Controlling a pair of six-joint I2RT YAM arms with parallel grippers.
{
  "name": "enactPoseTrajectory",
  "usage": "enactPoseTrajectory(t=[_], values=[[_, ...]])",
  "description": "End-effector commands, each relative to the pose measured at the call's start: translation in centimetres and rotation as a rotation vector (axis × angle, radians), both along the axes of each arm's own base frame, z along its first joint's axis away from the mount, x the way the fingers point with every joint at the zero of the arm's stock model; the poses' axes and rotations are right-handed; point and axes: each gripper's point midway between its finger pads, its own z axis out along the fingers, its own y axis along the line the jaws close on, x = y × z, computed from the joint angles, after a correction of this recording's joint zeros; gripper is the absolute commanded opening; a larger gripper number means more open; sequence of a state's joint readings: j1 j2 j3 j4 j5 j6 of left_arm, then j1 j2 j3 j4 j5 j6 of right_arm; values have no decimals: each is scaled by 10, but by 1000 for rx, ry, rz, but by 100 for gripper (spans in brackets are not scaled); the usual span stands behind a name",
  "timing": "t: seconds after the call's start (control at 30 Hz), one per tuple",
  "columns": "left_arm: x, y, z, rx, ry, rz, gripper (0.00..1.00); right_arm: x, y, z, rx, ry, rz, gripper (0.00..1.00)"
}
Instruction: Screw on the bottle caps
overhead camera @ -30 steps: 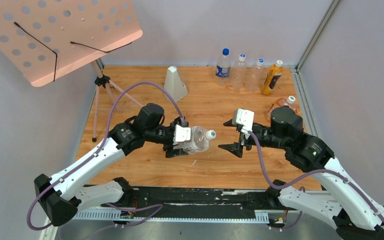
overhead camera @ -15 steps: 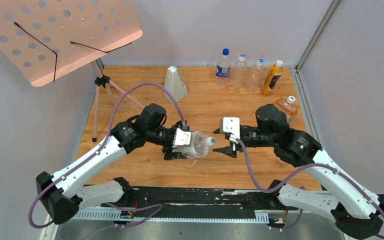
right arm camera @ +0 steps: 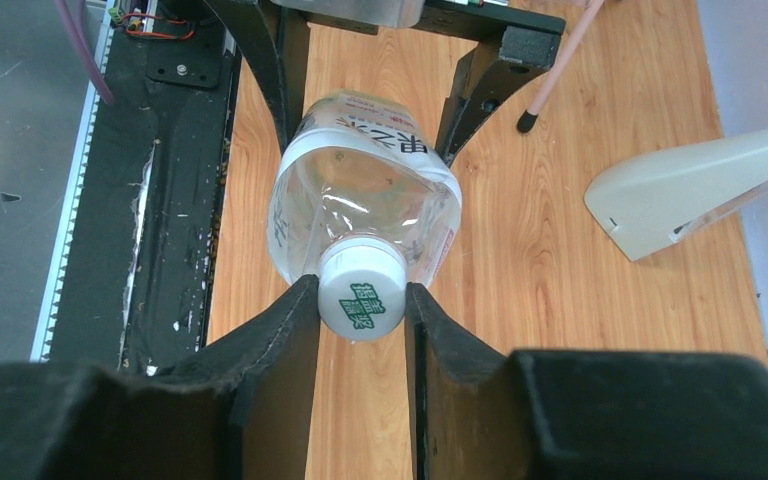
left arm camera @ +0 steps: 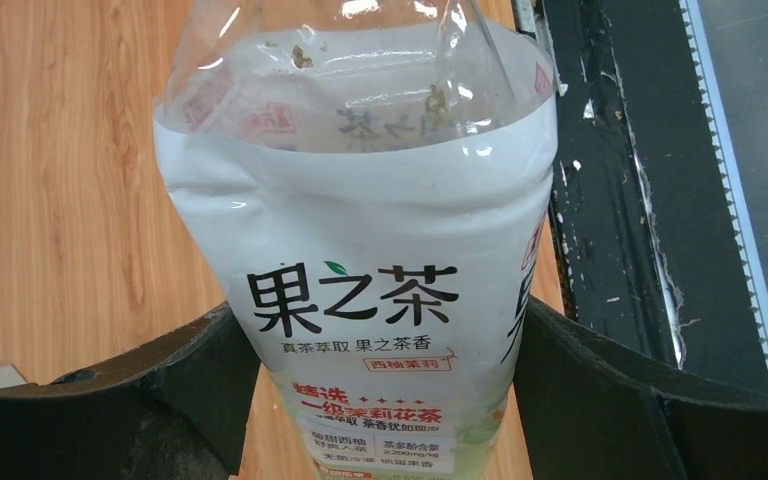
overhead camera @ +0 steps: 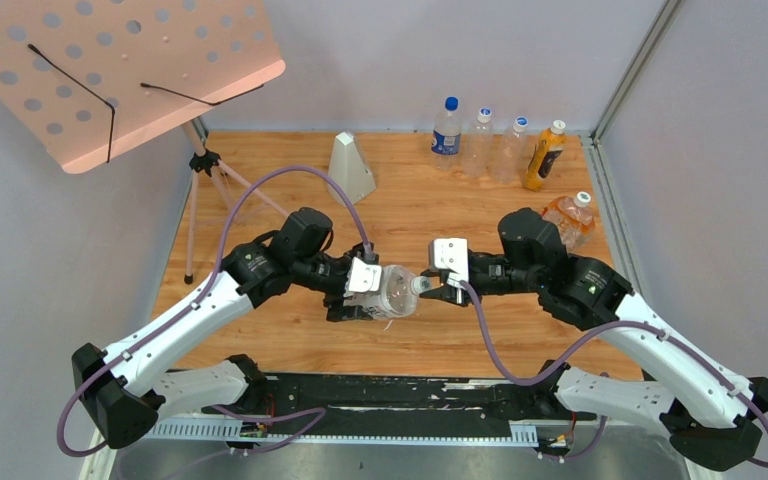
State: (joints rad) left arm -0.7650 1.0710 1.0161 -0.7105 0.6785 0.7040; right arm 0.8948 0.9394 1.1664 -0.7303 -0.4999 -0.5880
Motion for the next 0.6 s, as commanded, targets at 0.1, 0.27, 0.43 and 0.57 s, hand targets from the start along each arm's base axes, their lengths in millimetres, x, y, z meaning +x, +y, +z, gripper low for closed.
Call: enactPoseTrajectory(t=[0.1, 0.27, 0.43, 0.57], values=[[27, -9, 35, -60, -127, 62, 1, 6, 8, 1, -9, 105, -71, 11], [66, -8, 47, -90, -318, 229, 0, 34, 18, -11, 4, 414, -392, 3], [95, 0, 60, -159, -555, 388, 0, 56, 25, -20, 141, 888, -738, 0], [100, 7, 67, -189, -676, 442, 0, 69, 22, -34, 279, 1325, -995, 0]])
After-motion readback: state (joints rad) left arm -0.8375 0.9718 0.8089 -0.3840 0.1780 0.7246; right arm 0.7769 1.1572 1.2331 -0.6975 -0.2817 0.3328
